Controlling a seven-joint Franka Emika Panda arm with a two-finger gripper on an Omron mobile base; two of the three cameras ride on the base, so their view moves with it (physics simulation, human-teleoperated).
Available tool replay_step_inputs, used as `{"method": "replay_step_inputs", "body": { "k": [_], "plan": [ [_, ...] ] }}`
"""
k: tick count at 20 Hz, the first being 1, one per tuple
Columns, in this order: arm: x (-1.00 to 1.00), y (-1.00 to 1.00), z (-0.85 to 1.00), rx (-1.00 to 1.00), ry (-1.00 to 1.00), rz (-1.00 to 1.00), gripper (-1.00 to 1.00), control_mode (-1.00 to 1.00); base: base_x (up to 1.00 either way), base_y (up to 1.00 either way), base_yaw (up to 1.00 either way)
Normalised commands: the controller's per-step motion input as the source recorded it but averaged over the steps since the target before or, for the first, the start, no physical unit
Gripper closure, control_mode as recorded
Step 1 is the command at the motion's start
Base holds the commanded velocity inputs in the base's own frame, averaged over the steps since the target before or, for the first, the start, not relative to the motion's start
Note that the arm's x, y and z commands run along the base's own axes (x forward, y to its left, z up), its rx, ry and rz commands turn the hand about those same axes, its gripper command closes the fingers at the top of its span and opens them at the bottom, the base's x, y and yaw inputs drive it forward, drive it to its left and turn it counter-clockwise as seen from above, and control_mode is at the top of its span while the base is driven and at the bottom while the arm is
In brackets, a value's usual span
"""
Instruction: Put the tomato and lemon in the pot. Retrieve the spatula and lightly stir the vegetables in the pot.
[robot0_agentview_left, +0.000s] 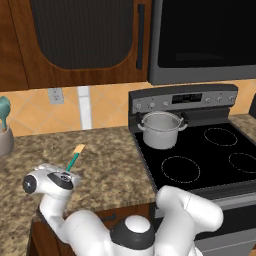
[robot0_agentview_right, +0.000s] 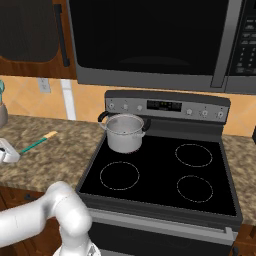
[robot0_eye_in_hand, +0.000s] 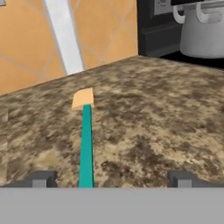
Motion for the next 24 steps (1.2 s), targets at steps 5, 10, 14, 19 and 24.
{"method": "replay_step_inputs", "body": {
  "k": [5,10,14,19,24],
  "plan": [
    [0.28,0.0,-0.32,0.0,0.0,-0.06,-1.0,-1.0,0.0,0.0,0.0],
    [0.36,0.0,-0.39,0.0,0.0,-0.01,-1.0,-1.0,0.0,0.0,0.0],
    [0.33,0.13,-0.38,0.0,0.0,0.0,-1.0,-1.0,0.0,0.0,0.0],
    [0.13,0.28,-0.54,-0.01,0.0,0.0,-1.0,-1.0,0.0,0.0,0.0],
    [0.0,0.3,-0.86,-0.07,0.02,-0.06,1.0,-1.0,0.0,0.0,0.0]
  ]
}}
